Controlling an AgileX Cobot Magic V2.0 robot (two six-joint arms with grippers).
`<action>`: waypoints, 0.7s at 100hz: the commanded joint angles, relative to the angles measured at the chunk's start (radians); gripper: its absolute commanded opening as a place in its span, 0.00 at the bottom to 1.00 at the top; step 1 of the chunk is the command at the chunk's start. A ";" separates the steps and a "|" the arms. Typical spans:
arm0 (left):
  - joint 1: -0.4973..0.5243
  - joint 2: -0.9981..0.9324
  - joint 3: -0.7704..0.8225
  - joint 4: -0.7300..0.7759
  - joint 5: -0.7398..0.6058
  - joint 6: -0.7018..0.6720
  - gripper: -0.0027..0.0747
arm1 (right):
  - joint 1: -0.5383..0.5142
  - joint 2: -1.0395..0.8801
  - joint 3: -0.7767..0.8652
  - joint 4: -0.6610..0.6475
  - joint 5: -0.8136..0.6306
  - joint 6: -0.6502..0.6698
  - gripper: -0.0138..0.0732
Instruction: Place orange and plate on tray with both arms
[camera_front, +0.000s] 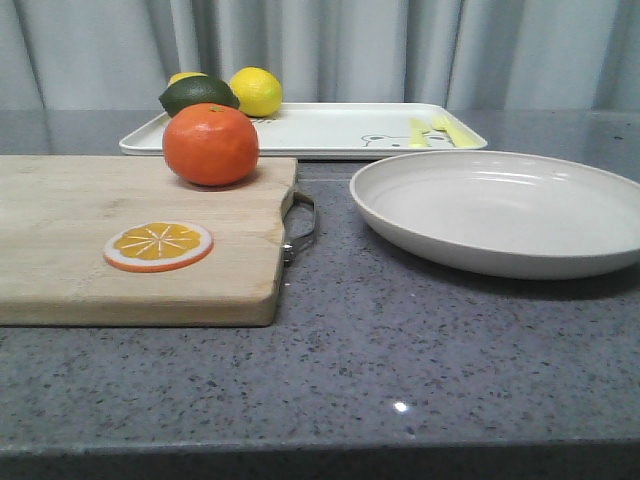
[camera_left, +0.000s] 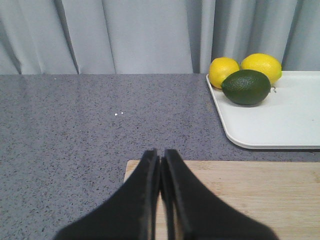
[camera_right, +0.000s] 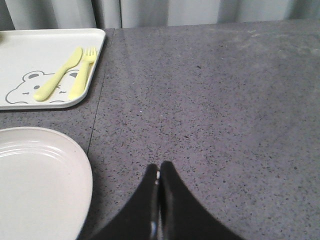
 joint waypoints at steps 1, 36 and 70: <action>0.001 0.032 -0.063 -0.005 -0.078 -0.002 0.02 | 0.000 0.012 -0.040 -0.007 -0.099 0.000 0.09; -0.110 0.157 -0.195 -0.005 -0.020 -0.002 0.55 | 0.000 0.013 -0.040 -0.007 -0.118 0.000 0.09; -0.272 0.342 -0.376 -0.070 0.115 -0.004 0.86 | 0.000 0.013 -0.040 -0.007 -0.118 0.000 0.09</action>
